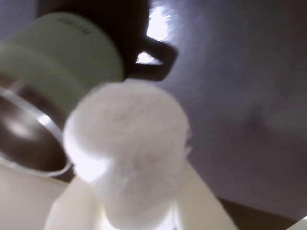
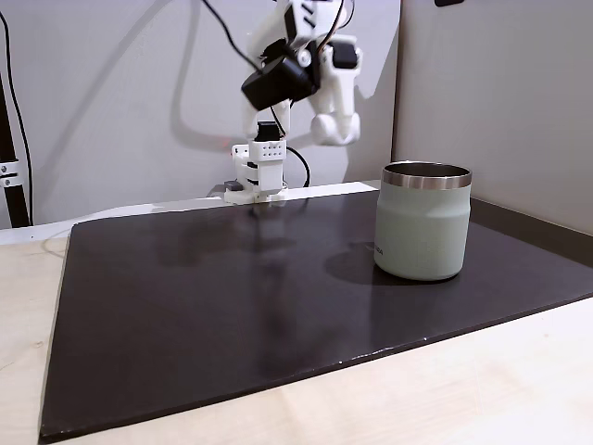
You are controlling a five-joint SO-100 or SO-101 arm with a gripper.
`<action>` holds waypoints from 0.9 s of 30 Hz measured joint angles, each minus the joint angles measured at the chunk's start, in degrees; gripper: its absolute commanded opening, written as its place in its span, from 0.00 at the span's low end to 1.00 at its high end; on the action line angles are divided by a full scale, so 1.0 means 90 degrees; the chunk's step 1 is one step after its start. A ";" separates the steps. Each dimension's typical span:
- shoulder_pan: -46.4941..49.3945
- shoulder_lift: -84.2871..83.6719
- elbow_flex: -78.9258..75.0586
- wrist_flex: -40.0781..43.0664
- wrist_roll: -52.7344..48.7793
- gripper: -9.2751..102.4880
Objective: Grasp a gauze and put it in the cup.
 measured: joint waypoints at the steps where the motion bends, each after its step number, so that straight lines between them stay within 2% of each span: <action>1: -0.0078 -0.0215 -0.0381 0.0137 0.0059 0.08; 8: -0.0410 -0.2012 -0.3252 0.1104 0.0410 0.08; 27: -0.0947 -0.4639 -0.6855 0.1191 0.1035 0.10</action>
